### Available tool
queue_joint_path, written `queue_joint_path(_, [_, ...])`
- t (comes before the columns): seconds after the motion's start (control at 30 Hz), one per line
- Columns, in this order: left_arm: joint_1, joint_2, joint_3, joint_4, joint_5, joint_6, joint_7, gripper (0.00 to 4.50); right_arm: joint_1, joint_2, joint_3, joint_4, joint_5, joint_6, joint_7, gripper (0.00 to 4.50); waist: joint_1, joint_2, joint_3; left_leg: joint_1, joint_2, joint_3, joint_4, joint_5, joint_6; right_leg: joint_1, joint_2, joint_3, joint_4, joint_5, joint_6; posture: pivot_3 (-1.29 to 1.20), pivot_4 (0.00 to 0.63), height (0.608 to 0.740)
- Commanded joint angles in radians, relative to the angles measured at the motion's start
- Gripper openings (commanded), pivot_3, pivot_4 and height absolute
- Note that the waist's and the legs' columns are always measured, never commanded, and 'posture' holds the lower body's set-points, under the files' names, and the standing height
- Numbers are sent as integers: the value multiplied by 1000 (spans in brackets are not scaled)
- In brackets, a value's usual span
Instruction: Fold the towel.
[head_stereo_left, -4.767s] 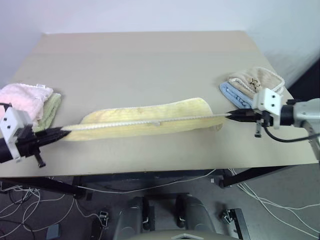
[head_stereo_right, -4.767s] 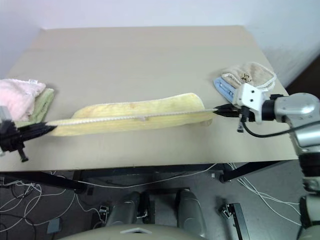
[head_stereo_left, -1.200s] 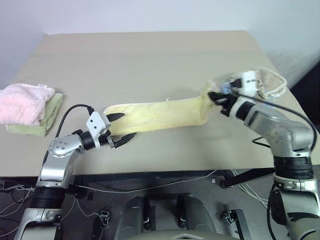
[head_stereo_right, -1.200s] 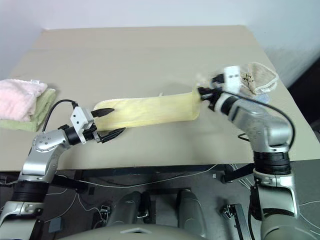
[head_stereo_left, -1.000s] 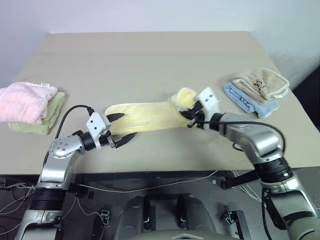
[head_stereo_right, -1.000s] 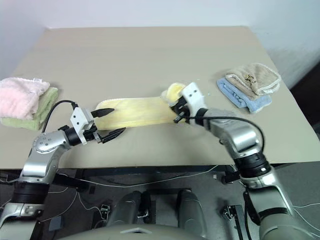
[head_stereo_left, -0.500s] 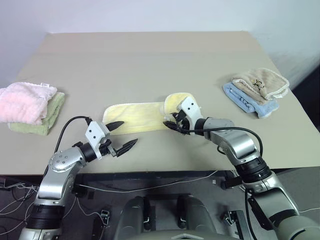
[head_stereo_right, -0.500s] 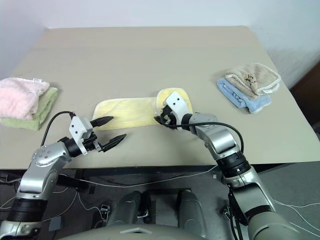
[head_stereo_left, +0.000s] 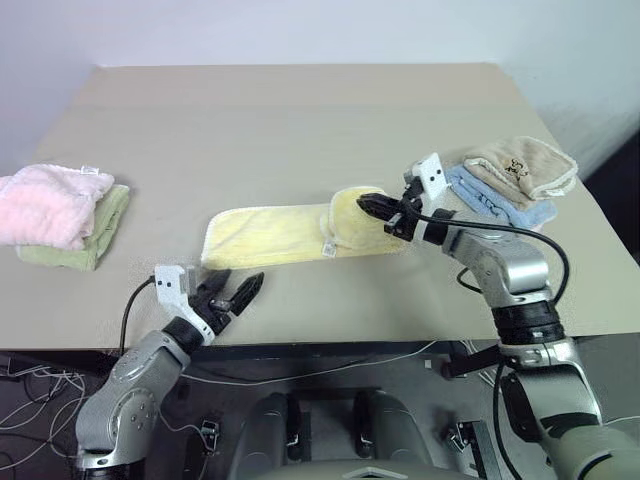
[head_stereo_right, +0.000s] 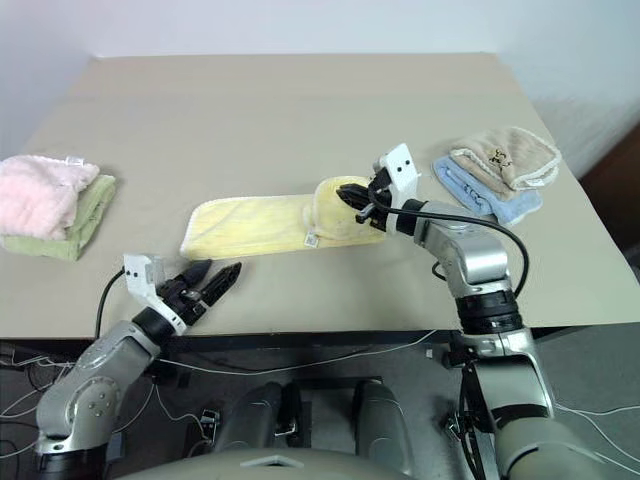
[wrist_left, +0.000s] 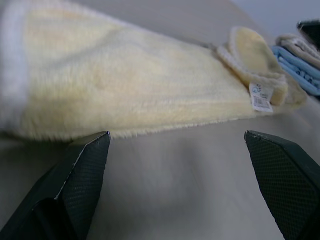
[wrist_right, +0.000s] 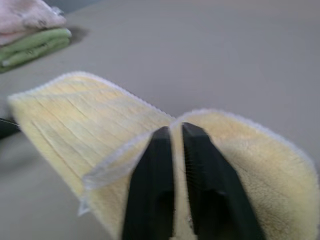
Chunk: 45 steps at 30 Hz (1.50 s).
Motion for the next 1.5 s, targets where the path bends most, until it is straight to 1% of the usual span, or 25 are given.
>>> queue_joint_path(0.03, [2,-78,69,-65,-135,55,163,4500,-34,42,64,171,-109,-147,10,18,1,-1,0,0,0,0,0,0,0,0,0,0,0,0,0,0,150,740])
queue_joint_path(0.1, [1,-109,92,-66,-187,74,231,4500,-33,57,88,230,-143,-195,24,18,1,-1,0,0,0,0,0,1,-1,1,0,0,0,0,0,0,150,740])
queue_joint_path(0.2, [4,-134,118,-72,-267,88,308,4500,-30,74,93,266,-163,-233,42,18,-1,-1,-1,0,0,0,1,3,-4,1,0,0,0,0,0,0,150,740])
queue_joint_path(0.3, [6,-171,146,-67,-383,87,396,4500,-30,76,71,254,-154,-245,57,18,-1,-1,-1,1,0,0,0,2,-4,1,1,0,0,0,0,0,150,740])
queue_joint_path(0.43, [-24,-201,178,-30,-492,60,506,4500,-40,73,38,226,-139,-250,59,18,-1,-1,-1,1,0,-1,0,2,-4,1,0,0,0,0,0,0,150,740])
queue_joint_path(0.6, [-83,-194,197,42,-519,29,605,4500,-43,64,-5,177,-122,-247,56,18,1,-1,-1,1,0,-1,0,1,-2,1,0,0,0,0,0,0,150,740])
queue_joint_path(0.77, [-173,-194,211,144,-543,-6,647,4500,-52,65,-70,123,-92,-235,29,18,5,0,-2,2,0,-2,1,1,-2,3,1,-2,0,0,0,0,150,740])
queue_joint_path(0.87, [-209,-190,206,180,-547,-15,648,3891,-58,65,-104,97,-68,-221,11,0,5,2,-3,3,0,-2,1,1,-2,4,1,-2,0,0,0,0,150,740])
queue_joint_path(1.17, [-269,-174,223,229,-546,-54,609,687,-30,52,-132,48,-58,-194,-19,0,4,2,-3,2,0,-2,0,2,-3,3,1,-2,0,0,0,0,150,740])
queue_joint_path(1.23, [-283,-170,238,236,-549,-73,596,42,-24,52,-135,42,-57,-192,-26,0,4,2,-3,2,0,-2,0,2,-3,3,1,-2,0,0,0,0,150,740])
queue_joint_path(1.37, [-314,-146,271,247,-557,-109,567,42,-13,52,-139,32,-55,-189,-36,0,3,1,-3,1,0,-2,0,2,-4,3,1,-2,-1,0,0,0,150,740])
queue_joint_path(1.5, [-371,-46,319,268,-551,-126,502,42,-4,48,-146,32,-56,-193,-46,0,2,1,-2,1,0,-3,0,3,-4,2,2,-3,-1,0,0,0,150,740])
